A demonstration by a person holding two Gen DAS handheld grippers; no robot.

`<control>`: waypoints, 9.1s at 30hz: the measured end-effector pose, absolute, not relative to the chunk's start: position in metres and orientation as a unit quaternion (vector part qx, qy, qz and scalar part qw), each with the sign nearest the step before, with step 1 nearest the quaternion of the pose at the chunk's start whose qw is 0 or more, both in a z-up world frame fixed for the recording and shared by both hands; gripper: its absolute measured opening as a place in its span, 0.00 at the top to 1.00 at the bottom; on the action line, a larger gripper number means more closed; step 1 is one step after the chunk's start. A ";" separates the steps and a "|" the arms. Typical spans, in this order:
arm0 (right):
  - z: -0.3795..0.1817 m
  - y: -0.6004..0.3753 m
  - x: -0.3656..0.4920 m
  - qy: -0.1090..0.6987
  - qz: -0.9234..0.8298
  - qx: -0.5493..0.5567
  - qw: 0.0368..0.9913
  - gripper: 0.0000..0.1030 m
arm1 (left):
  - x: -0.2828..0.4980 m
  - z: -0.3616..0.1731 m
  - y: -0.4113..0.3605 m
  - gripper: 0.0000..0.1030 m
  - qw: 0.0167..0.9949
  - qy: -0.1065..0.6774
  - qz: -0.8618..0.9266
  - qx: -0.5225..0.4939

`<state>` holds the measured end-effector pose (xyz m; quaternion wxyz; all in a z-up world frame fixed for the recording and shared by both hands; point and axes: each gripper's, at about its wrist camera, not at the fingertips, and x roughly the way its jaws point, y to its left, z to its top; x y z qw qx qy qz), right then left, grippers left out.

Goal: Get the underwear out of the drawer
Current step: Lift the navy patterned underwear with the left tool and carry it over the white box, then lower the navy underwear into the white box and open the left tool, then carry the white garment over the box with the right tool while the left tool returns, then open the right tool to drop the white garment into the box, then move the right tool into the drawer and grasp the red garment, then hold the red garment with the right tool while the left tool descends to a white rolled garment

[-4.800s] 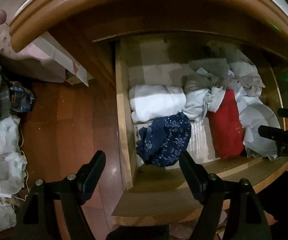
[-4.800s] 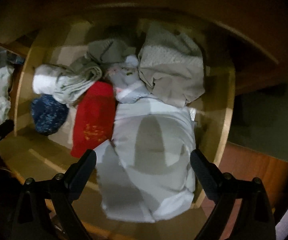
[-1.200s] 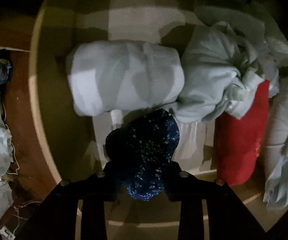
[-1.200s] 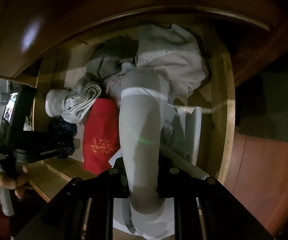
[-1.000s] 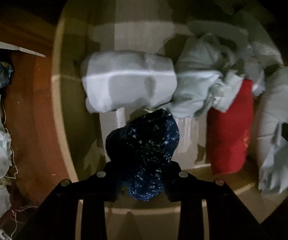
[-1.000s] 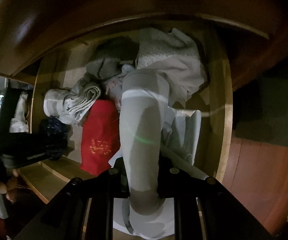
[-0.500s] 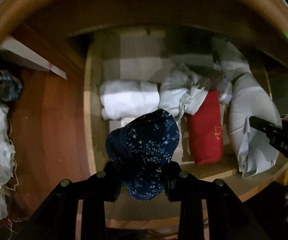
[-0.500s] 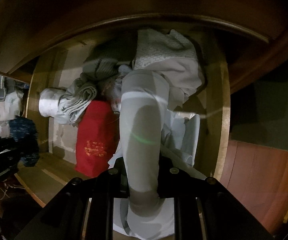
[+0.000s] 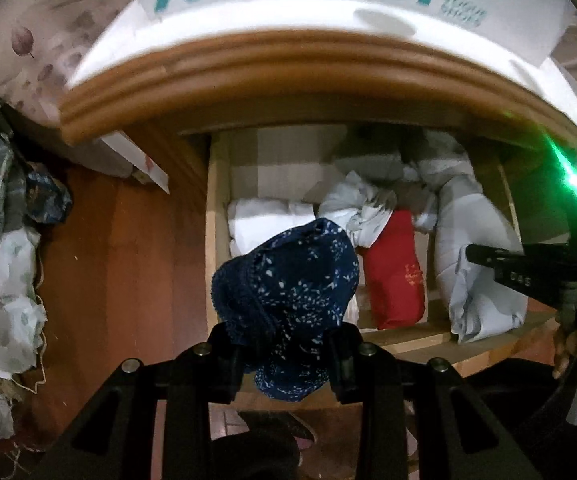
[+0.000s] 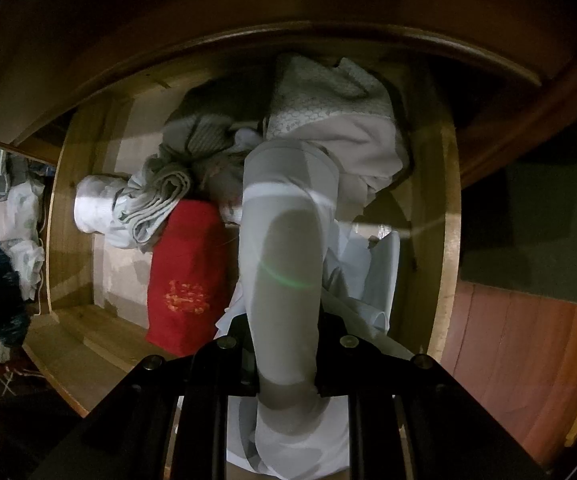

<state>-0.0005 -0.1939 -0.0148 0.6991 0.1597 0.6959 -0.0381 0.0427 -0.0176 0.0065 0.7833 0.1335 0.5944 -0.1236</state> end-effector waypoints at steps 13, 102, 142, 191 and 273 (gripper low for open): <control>-0.018 -0.194 -0.002 0.696 -0.044 0.161 0.698 0.84 | 0.022 0.111 0.008 0.68 0.850 0.487 -0.165 0.110; 0.015 -0.200 0.003 0.682 -0.046 0.170 0.710 0.87 | 0.082 0.082 0.076 0.31 0.885 0.463 -0.030 0.041; 0.313 -0.156 0.067 0.555 -0.006 0.071 0.829 0.87 | 0.085 0.063 0.099 0.31 0.872 0.489 -0.027 -0.008; 0.206 -0.135 0.034 0.624 0.002 0.067 0.779 0.39 | 0.084 0.029 0.063 0.31 0.832 0.534 -0.069 0.137; -0.043 -0.227 -0.067 0.753 -0.080 0.095 0.646 0.60 | 0.086 -0.100 -0.037 0.31 0.688 0.605 -0.221 0.334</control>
